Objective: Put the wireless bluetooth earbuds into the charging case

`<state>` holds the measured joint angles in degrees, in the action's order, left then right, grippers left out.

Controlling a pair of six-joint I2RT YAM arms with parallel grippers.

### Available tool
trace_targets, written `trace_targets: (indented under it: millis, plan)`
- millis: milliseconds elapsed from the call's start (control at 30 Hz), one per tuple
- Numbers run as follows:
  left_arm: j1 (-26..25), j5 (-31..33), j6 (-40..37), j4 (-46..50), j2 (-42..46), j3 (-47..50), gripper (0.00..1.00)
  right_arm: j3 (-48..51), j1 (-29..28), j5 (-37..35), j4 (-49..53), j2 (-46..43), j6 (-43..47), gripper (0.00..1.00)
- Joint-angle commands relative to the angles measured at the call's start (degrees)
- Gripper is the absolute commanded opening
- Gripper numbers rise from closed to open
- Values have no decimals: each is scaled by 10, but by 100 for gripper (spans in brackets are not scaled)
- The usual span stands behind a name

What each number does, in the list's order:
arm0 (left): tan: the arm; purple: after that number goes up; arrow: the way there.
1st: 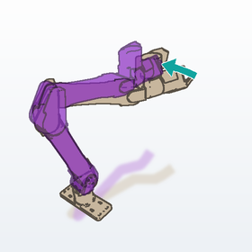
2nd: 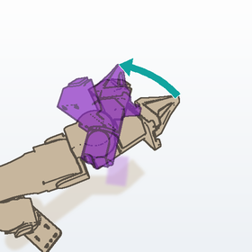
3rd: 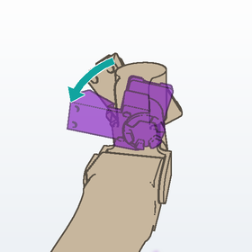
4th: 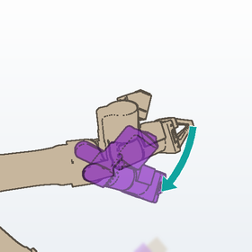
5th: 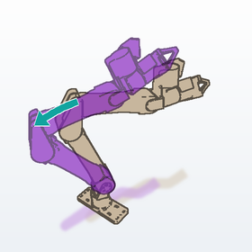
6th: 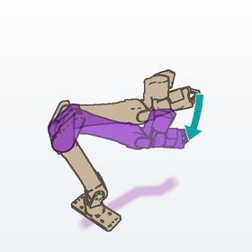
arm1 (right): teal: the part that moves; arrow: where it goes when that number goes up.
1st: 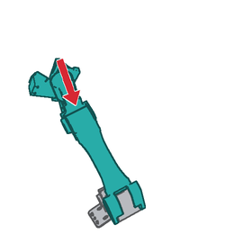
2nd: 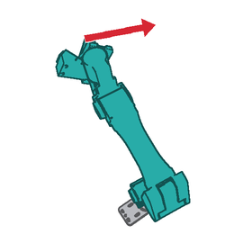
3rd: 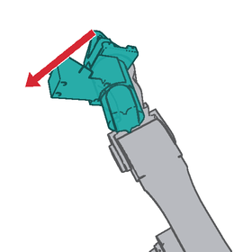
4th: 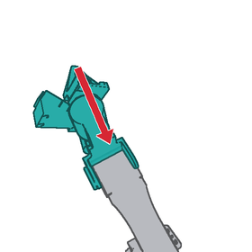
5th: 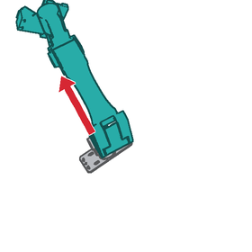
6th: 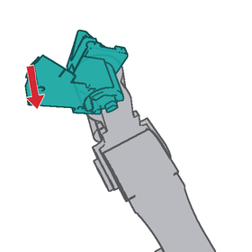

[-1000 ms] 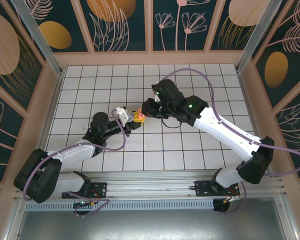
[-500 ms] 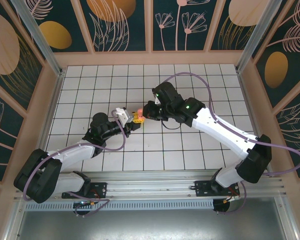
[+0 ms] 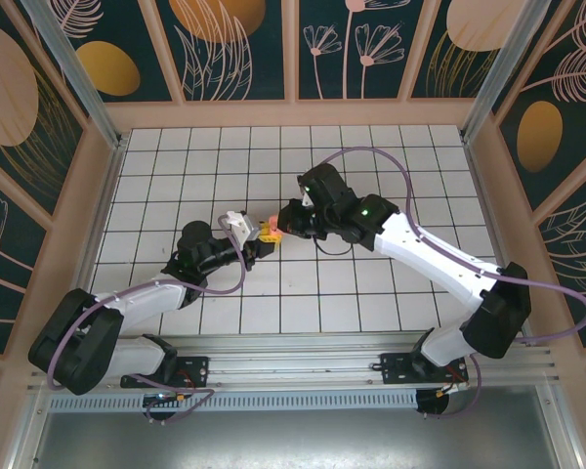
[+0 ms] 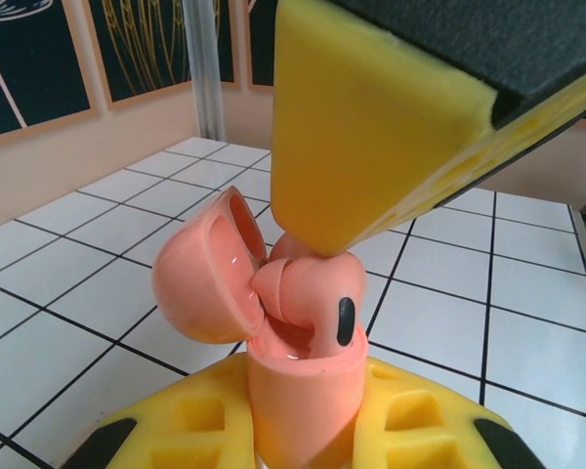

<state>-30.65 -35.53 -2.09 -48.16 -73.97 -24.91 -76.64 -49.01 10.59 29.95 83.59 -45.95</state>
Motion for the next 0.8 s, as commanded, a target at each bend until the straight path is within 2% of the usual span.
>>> trace_targets:
  millis: [0,133,333,567,767]
  plan:
    - [-3,-43,9,-89,7,-12,0,28,9,3,30,-14,-16,12]
    - [-3,-50,13,-98,6,-9,0,21,12,14,14,-21,4,22]
    - [-4,-50,13,-98,3,-8,0,25,13,27,-52,-63,37,30]
    - [-3,-62,12,-97,1,-11,0,38,22,20,-74,-116,78,30]
    - [-3,-99,15,-115,-2,-11,0,45,39,55,-69,-129,129,26]
